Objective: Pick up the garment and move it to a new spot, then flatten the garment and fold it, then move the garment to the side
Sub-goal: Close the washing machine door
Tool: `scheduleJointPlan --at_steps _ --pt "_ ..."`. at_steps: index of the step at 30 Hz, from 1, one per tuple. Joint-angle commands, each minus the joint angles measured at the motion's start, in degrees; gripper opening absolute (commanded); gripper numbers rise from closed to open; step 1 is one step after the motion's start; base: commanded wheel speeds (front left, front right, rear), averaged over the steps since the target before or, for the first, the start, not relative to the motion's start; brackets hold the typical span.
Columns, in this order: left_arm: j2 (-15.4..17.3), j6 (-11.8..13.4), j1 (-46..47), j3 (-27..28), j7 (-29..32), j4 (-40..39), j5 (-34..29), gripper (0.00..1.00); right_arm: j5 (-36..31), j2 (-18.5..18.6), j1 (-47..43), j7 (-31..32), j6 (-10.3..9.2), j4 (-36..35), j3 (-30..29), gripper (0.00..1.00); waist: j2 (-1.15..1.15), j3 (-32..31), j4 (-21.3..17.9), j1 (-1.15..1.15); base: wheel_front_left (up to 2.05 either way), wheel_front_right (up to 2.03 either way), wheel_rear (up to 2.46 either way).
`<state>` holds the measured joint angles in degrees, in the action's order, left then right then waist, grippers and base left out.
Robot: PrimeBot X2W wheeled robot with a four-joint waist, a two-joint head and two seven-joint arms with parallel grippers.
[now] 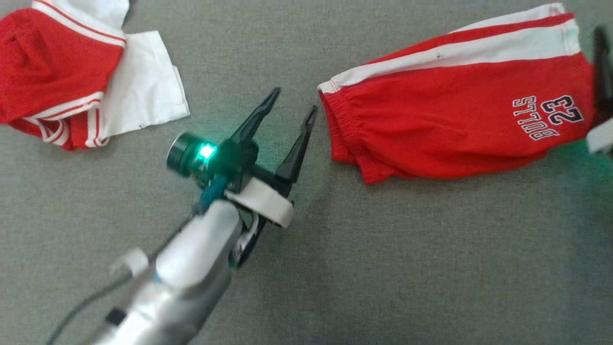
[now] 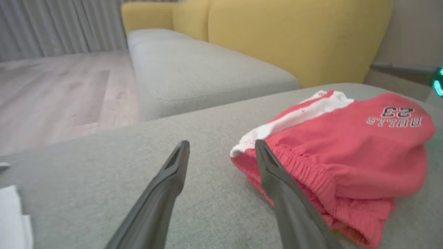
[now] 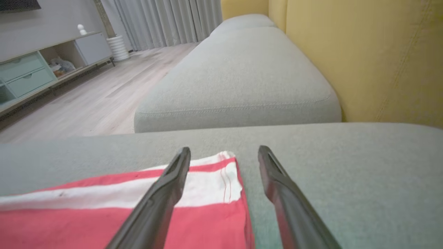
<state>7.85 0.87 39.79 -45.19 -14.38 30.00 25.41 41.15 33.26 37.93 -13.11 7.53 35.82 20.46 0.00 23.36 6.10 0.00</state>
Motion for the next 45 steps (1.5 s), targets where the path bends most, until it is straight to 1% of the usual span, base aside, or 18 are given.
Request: scheduleJointPlan --at_steps 1,4,5,6,8,9,11,14,15,16,17,20,24,30,33,37,41,45 --pt "0.97 2.45 -1.49 3.73 -0.58 -4.62 -1.86 1.00 0.84 0.87 -2.91 0.29 -0.04 -0.36 1.12 1.00 0.00 -1.17 0.18 0.00 0.00 0.00 0.00" --pt "0.97 7.67 -7.60 8.24 -0.60 -12.48 -5.89 1.00 2.35 1.10 -4.52 1.72 -0.04 2.13 1.15 1.00 0.00 -2.42 1.25 0.00 0.00 0.00 0.00" --pt "0.45 10.18 -11.91 10.98 -0.60 -17.03 -8.06 1.00 3.23 1.17 -5.11 2.42 -0.04 4.42 0.72 1.00 0.00 -3.28 2.42 0.00 0.00 0.00 0.00" --pt "0.22 11.28 -13.85 12.25 -0.61 -19.12 -9.27 1.00 3.58 1.20 -5.26 2.77 -0.04 5.79 0.45 1.00 0.00 -3.68 3.05 0.00 0.00 0.00 0.00" --pt "-0.21 12.62 -17.34 14.13 -0.61 -22.72 -11.45 1.00 4.33 1.00 -5.31 3.54 -0.04 8.64 -0.05 1.00 0.00 -4.38 4.28 0.00 0.00 0.00 0.00" --pt "-0.21 12.62 -17.34 14.13 -0.61 -22.72 -11.45 1.00 4.33 1.00 -5.31 3.54 -0.04 8.64 -0.05 1.00 0.00 -4.38 4.28 0.00 0.00 0.00 0.00" --pt "-0.73 13.49 -20.42 15.76 -0.61 -25.83 -13.27 1.00 4.91 0.74 -5.20 5.01 -0.04 11.35 0.07 1.00 0.00 -4.88 5.50 0.00 0.00 0.00 0.00" --pt "-1.45 13.53 -24.36 17.38 -0.61 -28.49 -14.76 1.00 6.48 -0.11 -5.14 8.35 -0.04 14.57 0.76 1.00 0.00 -5.56 6.99 0.00 0.00 0.00 0.00" --pt "-1.61 13.36 -25.41 17.80 -0.61 -29.03 -15.19 1.00 7.03 -0.26 -5.11 9.38 -0.04 15.25 1.11 0.84 0.00 -5.70 7.35 0.00 0.00 0.00 0.00" --pt "-1.74 13.15 -26.36 18.17 -0.61 -29.31 -15.55 1.00 7.42 -0.27 -5.05 9.99 -0.04 15.74 1.46 0.31 0.00 -5.84 7.62 0.00 0.00 0.00 0.00" --pt "-1.92 12.97 -27.11 18.61 -0.62 -29.60 -15.85 1.00 7.70 -0.22 -4.96 10.22 -0.04 16.07 1.79 0.00 0.00 -5.97 7.77 0.00 0.00 0.00 0.00" --pt "-2.29 12.38 -28.71 20.03 -0.62 -30.14 -16.73 1.00 7.76 0.30 -4.01 7.86 -0.04 16.94 1.80 0.00 0.00 -6.25 7.21 0.00 0.00 0.00 0.00" --pt "-2.69 11.29 -29.42 21.73 -0.62 -30.60 -17.71 1.00 7.68 1.46 -3.32 5.58 -0.04 18.93 1.63 0.00 0.00 -6.84 4.75 0.00 0.00 0.00 0.00" --pt "-3.13 9.77 -28.91 23.79 -0.62 -30.60 -19.05 1.00 5.34 6.01 -3.59 3.28 -0.04 20.64 3.25 0.00 0.00 -7.40 -0.18 0.00 0.00 0.00 0.00" --pt "-3.43 8.81 -28.09 24.00 -0.62 -30.24 -19.63 1.00 5.01 7.82 -3.31 1.36 -0.04 20.03 3.07 0.00 0.00 -7.24 -1.37 0.00 0.00 0.00 0.00" --pt "-3.87 8.33 -27.80 24.36 -0.62 -29.79 -19.92 1.00 3.41 8.83 -1.67 -0.72 -0.04 15.45 3.58 0.00 0.00 -7.43 -2.39 0.00 0.00 0.00 0.00" --pt "-4.14 7.51 -28.53 24.50 -0.62 -28.95 -19.91 1.00 1.64 7.60 -0.35 -1.42 -0.04 7.52 4.90 0.00 0.00 -8.16 -2.60 0.00 0.00 0.00 0.00" --pt "-4.35 6.36 -29.09 24.24 -0.62 -28.08 -19.82 1.00 -0.93 5.92 -0.59 -1.42 -0.04 -1.28 6.81 0.00 0.00 -9.29 -1.54 0.00 0.00 0.00 0.00"
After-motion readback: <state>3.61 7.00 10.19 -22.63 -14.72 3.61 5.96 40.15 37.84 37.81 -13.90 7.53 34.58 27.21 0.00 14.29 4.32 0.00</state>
